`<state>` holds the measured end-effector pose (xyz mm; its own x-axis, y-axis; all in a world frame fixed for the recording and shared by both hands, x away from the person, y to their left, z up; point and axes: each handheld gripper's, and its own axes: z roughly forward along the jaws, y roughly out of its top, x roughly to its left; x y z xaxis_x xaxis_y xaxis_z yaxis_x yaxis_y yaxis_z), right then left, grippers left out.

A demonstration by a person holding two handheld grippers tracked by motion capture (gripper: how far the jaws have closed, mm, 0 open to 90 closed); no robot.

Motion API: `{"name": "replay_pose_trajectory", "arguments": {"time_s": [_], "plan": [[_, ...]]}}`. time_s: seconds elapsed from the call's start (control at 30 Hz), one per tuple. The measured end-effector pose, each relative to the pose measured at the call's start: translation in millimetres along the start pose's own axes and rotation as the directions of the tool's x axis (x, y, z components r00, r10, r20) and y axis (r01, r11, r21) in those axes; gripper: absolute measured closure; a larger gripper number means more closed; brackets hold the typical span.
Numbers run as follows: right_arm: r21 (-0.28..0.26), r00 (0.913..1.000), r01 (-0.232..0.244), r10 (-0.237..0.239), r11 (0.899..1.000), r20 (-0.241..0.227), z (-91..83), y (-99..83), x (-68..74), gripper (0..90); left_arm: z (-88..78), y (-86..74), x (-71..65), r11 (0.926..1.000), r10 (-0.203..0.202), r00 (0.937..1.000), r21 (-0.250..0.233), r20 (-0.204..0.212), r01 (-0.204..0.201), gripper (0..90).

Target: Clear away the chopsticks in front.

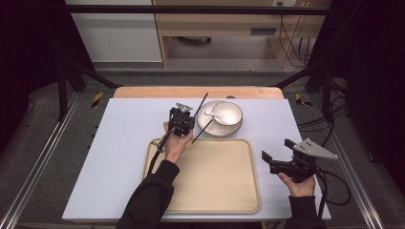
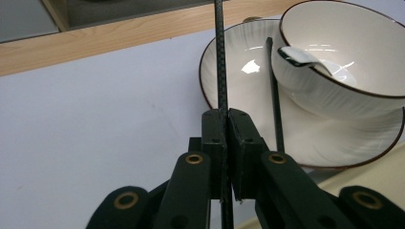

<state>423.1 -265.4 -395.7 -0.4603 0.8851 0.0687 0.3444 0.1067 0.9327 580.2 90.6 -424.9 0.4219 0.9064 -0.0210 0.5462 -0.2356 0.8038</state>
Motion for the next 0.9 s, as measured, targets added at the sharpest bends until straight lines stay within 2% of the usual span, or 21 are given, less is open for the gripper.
{"name": "replay_pose_trajectory", "arguments": {"time_s": [0.23,0.27,0.33,0.53,0.67,0.73,0.9], "plan": [[-0.003,1.0,-0.001,0.001,1.0,0.005,-0.9,-0.4,-0.4,4.0,-30.7,-17.9,9.3,0.999,-0.029,0.9996,-0.034,0.004,0.029,85.1],[-0.001,1.0,-0.007,0.007,1.0,0.005,-0.8,-0.3,0.2,4.0,-35.5,-20.8,9.6,0.9975,-0.047,0.9989,-0.054,0.004,0.047,85.1],[0.001,1.0,0.0,0.0,1.0,0.007,-0.5,-0.7,0.3,4.0,-47.0,-26.8,11.1,0.9961,-0.053,0.9986,-0.07,0.001,0.053,85.0],[0.005,1.0,0.006,-0.006,1.0,0.005,-0.2,-1.1,0.5,4.0,-77.8,-45.8,13.8,0.9908,-0.088,0.9962,-0.103,0.004,0.087,85.0],[0.005,1.0,0.004,-0.004,1.0,0.005,-0.2,-1.4,0.9,4.0,-97.0,-58.7,10.9,0.9891,-0.08,0.9967,-0.125,-0.006,0.079,85.1],[0.006,1.0,0.004,-0.005,1.0,0.004,-0.1,-1.5,1.1,4.0,-105.8,-65.9,9.5,0.986,-0.093,0.9957,-0.139,-0.001,0.092,85.0],[0.01,1.0,0.003,-0.003,1.0,0.004,0.6,-1.7,2.8,4.1,-125.7,-83.7,8.0,0.9795,-0.117,0.993,-0.167,-0.016,0.113,85.0]]}}
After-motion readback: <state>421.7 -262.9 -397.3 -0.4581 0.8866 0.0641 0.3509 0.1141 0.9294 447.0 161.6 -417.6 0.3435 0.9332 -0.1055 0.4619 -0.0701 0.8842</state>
